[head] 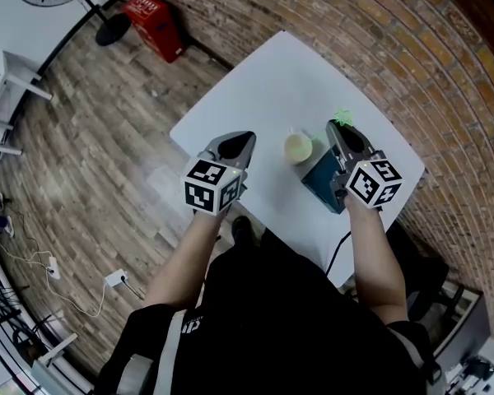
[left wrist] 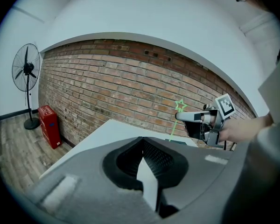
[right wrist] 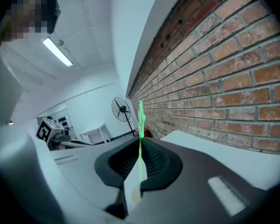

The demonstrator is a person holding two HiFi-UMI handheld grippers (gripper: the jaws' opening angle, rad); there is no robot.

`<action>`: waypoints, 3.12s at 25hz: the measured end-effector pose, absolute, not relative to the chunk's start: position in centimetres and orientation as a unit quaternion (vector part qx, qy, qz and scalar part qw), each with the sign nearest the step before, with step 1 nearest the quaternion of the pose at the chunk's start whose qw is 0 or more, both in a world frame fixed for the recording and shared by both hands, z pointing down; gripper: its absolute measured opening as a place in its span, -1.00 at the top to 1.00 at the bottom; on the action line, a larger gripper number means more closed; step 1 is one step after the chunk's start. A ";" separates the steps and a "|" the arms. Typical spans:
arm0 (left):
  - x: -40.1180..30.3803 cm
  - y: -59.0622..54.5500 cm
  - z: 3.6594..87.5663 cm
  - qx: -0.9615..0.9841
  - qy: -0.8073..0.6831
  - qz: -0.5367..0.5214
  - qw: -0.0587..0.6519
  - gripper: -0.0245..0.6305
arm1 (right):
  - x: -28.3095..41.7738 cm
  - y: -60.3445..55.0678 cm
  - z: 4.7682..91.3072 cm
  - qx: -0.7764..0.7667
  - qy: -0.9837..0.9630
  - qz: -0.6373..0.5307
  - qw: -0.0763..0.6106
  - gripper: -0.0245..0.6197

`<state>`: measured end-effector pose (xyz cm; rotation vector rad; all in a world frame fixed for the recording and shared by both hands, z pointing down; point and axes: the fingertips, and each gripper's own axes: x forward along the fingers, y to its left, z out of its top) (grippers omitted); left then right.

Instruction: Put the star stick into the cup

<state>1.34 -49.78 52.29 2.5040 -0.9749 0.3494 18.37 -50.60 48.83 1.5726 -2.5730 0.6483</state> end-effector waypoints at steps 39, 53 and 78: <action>-3.4 -48.7 52.4 0.893 -0.364 0.105 0.243 0.91 | 17.3 -49.9 58.2 0.536 -0.771 0.336 0.076 0.42; -4.3 -47.4 50.7 0.909 -0.337 0.086 0.230 0.91 | 17.2 -46.2 54.8 0.573 -0.761 0.300 0.051 0.68; -3.5 -47.6 41.4 0.927 -0.345 0.065 0.132 0.91 | 14.4 -42.9 40.7 0.530 -0.837 0.126 0.041 0.92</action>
